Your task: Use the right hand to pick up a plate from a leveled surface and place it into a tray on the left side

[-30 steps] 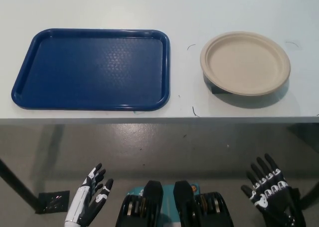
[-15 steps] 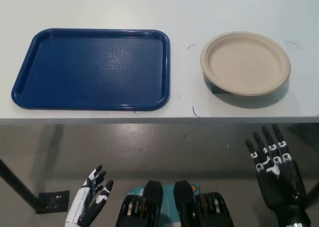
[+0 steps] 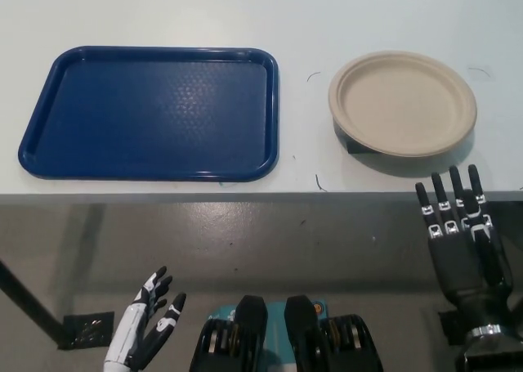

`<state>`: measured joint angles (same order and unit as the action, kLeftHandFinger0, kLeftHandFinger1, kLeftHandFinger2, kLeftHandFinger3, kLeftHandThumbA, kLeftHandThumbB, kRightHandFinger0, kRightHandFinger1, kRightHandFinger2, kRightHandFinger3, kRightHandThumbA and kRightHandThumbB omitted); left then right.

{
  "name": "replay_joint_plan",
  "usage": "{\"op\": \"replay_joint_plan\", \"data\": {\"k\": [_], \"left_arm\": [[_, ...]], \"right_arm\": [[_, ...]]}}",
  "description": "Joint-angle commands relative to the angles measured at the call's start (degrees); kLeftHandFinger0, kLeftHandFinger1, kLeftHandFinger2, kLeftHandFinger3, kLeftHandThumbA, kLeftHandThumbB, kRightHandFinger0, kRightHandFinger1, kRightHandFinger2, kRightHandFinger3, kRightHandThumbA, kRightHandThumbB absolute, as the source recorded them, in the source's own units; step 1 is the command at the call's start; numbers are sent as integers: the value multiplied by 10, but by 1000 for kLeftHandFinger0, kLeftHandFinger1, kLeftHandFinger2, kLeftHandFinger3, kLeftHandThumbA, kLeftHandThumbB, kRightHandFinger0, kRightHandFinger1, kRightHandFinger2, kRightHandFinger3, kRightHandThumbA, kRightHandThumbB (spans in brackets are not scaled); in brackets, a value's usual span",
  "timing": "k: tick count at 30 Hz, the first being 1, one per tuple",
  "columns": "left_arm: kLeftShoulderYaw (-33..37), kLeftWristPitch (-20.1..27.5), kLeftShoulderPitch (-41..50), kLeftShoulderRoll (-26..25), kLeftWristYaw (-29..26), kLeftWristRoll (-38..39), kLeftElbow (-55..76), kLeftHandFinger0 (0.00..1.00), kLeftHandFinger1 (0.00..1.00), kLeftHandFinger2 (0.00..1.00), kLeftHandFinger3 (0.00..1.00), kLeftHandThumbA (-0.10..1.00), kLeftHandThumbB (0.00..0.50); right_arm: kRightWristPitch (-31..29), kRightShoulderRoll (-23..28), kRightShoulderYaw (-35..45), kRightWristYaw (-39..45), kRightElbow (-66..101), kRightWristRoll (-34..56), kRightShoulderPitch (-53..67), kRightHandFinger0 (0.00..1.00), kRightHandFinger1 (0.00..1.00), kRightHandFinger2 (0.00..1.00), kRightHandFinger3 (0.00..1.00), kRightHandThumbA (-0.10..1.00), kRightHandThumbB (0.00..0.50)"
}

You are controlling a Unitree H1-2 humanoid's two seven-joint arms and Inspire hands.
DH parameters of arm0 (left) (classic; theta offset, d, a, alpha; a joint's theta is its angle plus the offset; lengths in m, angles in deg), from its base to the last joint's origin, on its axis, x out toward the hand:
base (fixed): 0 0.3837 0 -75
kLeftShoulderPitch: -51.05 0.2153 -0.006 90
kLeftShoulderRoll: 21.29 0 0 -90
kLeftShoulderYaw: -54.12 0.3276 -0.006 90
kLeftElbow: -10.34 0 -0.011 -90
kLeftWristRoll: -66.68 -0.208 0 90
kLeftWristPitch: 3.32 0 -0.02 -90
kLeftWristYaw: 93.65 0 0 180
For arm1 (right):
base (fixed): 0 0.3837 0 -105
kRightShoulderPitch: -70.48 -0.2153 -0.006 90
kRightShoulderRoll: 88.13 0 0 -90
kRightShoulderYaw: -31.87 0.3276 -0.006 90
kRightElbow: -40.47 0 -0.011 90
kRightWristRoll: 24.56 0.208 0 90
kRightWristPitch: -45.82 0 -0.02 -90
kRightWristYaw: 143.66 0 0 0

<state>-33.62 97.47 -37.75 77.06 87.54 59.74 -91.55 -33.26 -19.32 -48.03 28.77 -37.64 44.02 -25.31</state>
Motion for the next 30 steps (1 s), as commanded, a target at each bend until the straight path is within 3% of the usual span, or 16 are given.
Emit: {"op": "replay_joint_plan", "data": {"k": [1,20,30], "left_arm": [[1,25,-5,-9,-4,-11,18,1000,1000,1000,1000,746,165],[-1,30,-10,-10,-3,-8,13,1000,1000,1000,1000,747,175],[-1,25,-9,-10,-2,-8,18,1000,1000,1000,1000,730,166]], "right_arm": [[27,-11,13,-21,13,55,-17,1000,1000,1000,1000,1000,332],[30,-33,30,-73,20,43,-30,1000,1000,1000,1000,1000,340],[29,-41,40,-108,20,39,-52,1000,1000,1000,1000,1000,320]]}}
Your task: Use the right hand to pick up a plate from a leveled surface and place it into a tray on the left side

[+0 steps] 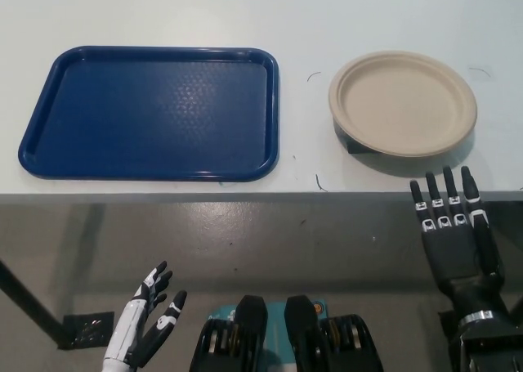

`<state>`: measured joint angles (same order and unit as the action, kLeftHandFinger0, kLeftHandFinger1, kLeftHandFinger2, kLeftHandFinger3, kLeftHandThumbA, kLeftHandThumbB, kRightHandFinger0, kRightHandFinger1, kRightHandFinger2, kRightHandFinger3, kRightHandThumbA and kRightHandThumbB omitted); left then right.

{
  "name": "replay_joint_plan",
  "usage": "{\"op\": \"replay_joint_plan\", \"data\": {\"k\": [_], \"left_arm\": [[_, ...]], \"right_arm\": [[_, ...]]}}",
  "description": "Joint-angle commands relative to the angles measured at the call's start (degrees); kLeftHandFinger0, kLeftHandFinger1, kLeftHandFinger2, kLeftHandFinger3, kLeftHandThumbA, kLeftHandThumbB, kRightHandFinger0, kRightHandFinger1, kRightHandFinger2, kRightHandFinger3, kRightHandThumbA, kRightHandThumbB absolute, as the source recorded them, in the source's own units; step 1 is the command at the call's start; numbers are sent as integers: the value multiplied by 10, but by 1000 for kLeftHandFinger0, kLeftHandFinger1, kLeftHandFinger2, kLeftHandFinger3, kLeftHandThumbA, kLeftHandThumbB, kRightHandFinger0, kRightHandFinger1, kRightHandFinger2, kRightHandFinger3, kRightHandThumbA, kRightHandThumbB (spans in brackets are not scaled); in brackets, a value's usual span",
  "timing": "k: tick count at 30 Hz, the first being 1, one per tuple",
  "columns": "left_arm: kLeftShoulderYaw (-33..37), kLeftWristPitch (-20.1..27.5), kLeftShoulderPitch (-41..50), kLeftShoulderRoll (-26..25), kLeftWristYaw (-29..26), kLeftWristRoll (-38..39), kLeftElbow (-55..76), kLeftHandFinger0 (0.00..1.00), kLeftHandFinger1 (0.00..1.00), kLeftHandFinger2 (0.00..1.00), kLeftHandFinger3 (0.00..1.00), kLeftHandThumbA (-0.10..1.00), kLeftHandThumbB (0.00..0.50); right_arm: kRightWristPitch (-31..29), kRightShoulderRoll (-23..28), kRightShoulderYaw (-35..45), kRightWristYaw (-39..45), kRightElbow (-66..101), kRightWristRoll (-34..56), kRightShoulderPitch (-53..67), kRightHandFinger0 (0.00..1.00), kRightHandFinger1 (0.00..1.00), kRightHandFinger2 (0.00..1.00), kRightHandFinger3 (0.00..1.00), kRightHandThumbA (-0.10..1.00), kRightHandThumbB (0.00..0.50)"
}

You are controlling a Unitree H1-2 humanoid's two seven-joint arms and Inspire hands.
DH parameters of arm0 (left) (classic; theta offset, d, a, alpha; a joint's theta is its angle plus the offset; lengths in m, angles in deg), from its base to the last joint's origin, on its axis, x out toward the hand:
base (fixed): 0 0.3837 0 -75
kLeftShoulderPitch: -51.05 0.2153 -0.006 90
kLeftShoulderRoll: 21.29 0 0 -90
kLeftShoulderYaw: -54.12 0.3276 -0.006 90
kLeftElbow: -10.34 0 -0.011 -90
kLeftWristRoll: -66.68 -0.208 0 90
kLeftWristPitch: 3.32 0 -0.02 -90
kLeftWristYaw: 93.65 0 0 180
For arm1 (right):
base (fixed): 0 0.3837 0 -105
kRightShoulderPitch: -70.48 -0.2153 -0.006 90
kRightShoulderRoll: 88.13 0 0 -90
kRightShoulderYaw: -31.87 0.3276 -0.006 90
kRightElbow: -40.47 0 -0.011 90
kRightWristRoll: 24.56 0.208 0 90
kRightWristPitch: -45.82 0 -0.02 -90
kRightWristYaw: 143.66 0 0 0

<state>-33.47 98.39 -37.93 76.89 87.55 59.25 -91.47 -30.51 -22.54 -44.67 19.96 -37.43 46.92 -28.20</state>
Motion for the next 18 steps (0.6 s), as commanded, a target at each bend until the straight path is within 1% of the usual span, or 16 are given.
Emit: {"op": "replay_joint_plan", "data": {"k": [1,6,10,14,18], "left_arm": [[-3,15,-7,-8,-2,-2,18,1000,1000,1000,1000,729,166],[-4,19,-9,-7,-3,-1,13,1000,1000,1000,1000,727,176],[-3,19,-8,-8,-4,-5,14,1000,1000,1000,1000,734,169],[-4,17,-7,-7,-3,-1,17,1000,1000,1000,1000,736,176],[-5,20,-8,-6,-3,3,13,1000,1000,1000,1000,730,176]], "right_arm": [[2,-10,7,-18,17,11,-25,1000,1000,1000,1000,1000,320],[2,-13,12,-15,3,13,-34,1000,1000,1000,1000,1000,313],[2,-15,17,-13,-11,11,-40,1000,1000,1000,1000,1000,316],[0,-16,21,-12,-32,0,-48,1000,1000,1000,1000,1000,323],[-1,-17,24,-5,-50,-5,-51,1000,1000,1000,1000,1000,317]]}}
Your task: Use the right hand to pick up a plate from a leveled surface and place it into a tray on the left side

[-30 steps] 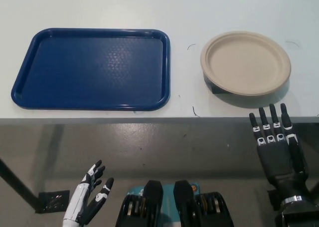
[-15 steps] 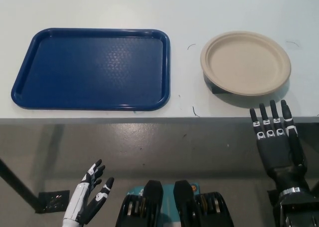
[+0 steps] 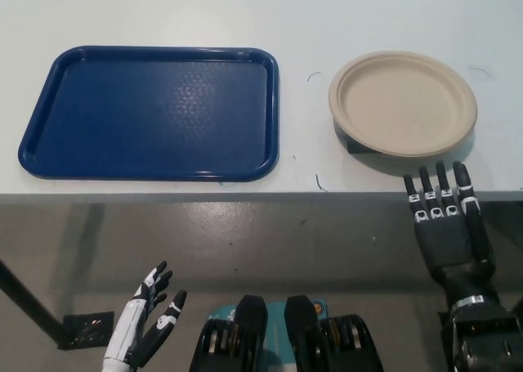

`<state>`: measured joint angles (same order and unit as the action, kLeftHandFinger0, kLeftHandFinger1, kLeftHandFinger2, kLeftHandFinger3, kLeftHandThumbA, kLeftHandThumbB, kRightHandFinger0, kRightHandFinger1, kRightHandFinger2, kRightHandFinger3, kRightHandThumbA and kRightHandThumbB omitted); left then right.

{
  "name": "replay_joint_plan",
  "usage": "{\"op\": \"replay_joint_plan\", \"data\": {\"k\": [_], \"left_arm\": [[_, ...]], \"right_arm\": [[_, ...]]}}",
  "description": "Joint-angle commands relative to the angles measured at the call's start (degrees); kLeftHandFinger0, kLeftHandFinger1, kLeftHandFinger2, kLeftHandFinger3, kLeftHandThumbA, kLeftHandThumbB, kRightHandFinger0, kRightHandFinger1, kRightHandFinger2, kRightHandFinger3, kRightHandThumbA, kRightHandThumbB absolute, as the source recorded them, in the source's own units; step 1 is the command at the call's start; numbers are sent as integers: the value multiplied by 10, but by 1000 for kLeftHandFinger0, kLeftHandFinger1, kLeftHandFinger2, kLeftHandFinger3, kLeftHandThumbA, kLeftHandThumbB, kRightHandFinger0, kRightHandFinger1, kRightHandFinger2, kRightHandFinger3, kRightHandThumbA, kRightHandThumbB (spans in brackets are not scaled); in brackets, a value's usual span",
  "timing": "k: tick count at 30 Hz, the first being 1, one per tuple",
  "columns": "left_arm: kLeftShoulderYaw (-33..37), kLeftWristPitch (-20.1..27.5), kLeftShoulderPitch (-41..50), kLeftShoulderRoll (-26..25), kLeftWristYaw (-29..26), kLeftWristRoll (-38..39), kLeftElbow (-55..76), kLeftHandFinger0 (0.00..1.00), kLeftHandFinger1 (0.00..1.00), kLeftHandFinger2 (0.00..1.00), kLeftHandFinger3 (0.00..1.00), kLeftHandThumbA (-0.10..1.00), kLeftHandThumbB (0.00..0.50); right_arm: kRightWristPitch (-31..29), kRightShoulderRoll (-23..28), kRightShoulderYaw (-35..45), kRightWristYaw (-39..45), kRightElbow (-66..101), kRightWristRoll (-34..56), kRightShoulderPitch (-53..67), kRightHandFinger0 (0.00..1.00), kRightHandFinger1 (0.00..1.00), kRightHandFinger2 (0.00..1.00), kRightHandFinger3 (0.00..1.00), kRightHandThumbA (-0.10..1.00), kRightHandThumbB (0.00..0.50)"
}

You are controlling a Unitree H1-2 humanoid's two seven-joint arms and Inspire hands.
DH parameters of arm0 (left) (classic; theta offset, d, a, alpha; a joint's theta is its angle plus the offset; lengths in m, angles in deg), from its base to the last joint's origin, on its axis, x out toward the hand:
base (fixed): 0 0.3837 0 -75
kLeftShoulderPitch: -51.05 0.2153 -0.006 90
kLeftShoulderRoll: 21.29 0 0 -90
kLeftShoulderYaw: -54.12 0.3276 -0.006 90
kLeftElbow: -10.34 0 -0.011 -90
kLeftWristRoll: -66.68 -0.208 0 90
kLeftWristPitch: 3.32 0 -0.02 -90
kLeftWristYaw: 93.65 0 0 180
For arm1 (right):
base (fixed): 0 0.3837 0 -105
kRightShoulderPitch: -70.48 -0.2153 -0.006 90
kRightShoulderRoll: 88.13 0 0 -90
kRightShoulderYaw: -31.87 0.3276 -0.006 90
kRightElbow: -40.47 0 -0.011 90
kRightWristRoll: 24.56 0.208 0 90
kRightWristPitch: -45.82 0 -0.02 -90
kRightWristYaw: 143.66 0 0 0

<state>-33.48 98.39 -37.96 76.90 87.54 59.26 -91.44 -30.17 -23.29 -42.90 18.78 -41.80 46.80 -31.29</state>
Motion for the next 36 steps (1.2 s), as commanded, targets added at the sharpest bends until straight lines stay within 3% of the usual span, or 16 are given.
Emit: {"op": "replay_joint_plan", "data": {"k": [1,19,36], "left_arm": [[-5,20,-8,-6,-3,2,13,1000,1000,1000,1000,730,177],[-3,23,-9,-8,-8,-8,11,1000,1000,1000,1000,732,163],[-4,23,-4,-6,-6,-4,13,1000,1000,1000,1000,727,169]], "right_arm": [[-4,-10,7,6,-11,-4,-21,1000,1000,1000,1000,1000,314],[-10,-8,36,16,-80,-13,-54,1000,1000,1000,1000,1000,294],[-11,6,48,33,-134,-38,-122,1000,1000,1000,1000,1000,365]]}}
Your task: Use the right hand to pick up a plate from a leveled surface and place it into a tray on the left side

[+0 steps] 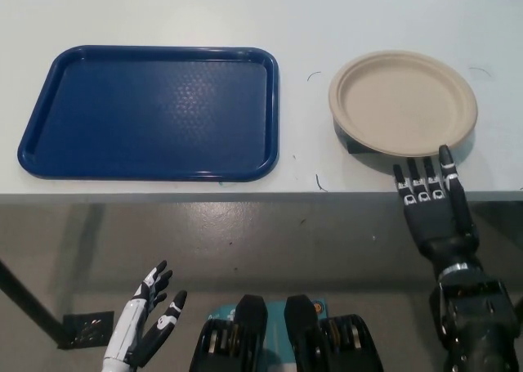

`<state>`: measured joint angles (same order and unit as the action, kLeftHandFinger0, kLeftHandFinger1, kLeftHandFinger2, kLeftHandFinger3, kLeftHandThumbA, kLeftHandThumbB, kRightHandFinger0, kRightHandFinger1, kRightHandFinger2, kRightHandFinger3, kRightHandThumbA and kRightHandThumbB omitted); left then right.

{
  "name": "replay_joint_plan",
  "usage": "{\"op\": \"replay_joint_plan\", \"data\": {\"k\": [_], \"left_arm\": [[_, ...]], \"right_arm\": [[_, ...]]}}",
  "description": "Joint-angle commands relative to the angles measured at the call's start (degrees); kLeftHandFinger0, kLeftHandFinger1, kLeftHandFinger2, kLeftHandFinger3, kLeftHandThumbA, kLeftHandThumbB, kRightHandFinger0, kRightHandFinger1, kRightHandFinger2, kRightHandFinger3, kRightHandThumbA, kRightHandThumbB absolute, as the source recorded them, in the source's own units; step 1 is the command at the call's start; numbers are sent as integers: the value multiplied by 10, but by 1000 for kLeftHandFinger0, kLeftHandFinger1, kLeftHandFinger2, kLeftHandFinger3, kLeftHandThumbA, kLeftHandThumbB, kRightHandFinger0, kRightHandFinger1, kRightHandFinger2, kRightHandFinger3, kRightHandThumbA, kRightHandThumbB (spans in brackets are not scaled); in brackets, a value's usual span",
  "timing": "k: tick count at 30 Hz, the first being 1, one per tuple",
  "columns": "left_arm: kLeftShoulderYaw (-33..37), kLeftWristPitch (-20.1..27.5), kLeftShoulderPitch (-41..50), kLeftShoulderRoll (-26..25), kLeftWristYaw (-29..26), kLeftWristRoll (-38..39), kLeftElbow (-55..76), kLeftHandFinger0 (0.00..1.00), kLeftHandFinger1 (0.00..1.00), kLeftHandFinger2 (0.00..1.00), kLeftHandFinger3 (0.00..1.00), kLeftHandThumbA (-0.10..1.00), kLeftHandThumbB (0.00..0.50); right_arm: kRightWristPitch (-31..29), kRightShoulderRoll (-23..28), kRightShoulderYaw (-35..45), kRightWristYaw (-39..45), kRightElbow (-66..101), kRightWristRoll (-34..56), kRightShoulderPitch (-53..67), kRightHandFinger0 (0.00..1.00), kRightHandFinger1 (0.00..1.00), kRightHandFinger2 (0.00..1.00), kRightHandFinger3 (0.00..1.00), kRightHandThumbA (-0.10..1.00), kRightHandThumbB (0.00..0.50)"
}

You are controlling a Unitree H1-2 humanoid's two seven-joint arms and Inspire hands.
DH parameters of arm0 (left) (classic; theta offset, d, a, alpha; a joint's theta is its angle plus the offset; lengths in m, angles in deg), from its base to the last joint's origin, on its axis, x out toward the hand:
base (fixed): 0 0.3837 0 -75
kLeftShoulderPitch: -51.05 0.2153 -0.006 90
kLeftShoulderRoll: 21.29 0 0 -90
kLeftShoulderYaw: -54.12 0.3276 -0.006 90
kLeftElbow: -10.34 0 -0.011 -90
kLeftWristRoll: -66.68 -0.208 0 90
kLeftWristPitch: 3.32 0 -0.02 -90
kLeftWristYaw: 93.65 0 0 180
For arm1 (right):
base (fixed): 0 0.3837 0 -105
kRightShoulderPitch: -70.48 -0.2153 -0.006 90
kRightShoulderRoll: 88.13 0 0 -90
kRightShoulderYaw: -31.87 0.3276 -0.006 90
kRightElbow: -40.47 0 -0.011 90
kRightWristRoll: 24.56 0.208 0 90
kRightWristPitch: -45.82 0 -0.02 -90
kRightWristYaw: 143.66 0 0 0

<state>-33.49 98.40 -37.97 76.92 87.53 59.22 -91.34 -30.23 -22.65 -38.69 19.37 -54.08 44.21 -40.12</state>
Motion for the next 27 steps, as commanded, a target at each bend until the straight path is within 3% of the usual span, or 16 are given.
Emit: {"op": "replay_joint_plan", "data": {"k": [1,6,11,12,13,14,16,17,18,19,20,21,22,23,25,27], "left_arm": [[-4,23,-3,-6,-6,-4,12,1000,1000,1000,1000,727,170],[-4,26,-3,-6,-5,0,11,1000,1000,1000,1000,714,165],[-5,25,-4,-6,-2,5,10,1000,1000,1000,1000,702,167],[-5,24,-4,-6,-2,4,11,1000,1000,1000,1000,703,172],[-5,22,-4,-5,-2,4,12,1000,1000,1000,1000,705,175],[-4,23,-4,-6,-2,4,12,1000,1000,1000,1000,703,169],[-3,25,2,-4,-3,2,12,1000,1000,1000,1000,701,166],[-3,25,3,-4,-3,2,12,1000,1000,1000,1000,701,166],[-3,26,2,-5,-3,1,11,1000,1000,1000,1000,702,165],[-2,28,3,-5,-4,-1,11,1000,1000,1000,1000,715,164],[-1,23,4,-5,-4,-3,15,1000,1000,1000,1000,723,171],[-2,23,2,-6,-2,-1,15,1000,1000,1000,1000,725,166],[-2,25,1,-7,-1,1,13,1000,1000,1000,1000,724,166],[-3,25,-2,-7,0,5,11,1000,1000,1000,1000,719,174],[-5,26,-3,-6,2,12,9,1000,1000,1000,1000,699,173],[-4,26,-2,-6,1,9,10,1000,1000,1000,1000,712,181]], "right_arm": [[-13,-1,8,29,-17,-13,-41,1000,1000,1000,1000,1000,366],[-18,-4,12,31,-40,-23,-66,1000,1000,1000,1000,1000,355],[-19,6,23,38,-131,-34,-121,1000,1000,1000,1000,1000,396],[-19,7,25,38,-142,-35,-126,1000,1000,1000,1000,1000,359],[-15,9,28,29,-156,-37,-135,1000,1000,1000,1000,1000,396],[-5,15,28,6,-178,-44,-150,1000,1000,1000,1000,1000,394],[13,26,33,-22,-228,-53,-175,1000,1000,1000,1000,1000,324],[14,27,35,-23,-238,-54,-179,1000,1000,1000,1000,1000,324],[10,31,35,-34,-257,-67,-189,567,608,808,1000,1000,272],[-7,39,36,-59,-300,-94,-210,113,122,354,465,912,127],[-24,41,41,-72,-328,-105,-224,23,24,262,303,807,25],[-25,40,45,-72,-333,-103,-228,1,1,318,317,716,1],[-26,39,49,-73,-336,-103,-231,0,0,360,361,696,0],[-20,36,54,-71,-330,-96,-229,0,0,436,488,669,0],[-12,32,64,-67,-324,-88,-225,0,6,472,628,638,0],[-8,27,70,-65,-315,-88,-217,0,33,501,679,632,0]]}}
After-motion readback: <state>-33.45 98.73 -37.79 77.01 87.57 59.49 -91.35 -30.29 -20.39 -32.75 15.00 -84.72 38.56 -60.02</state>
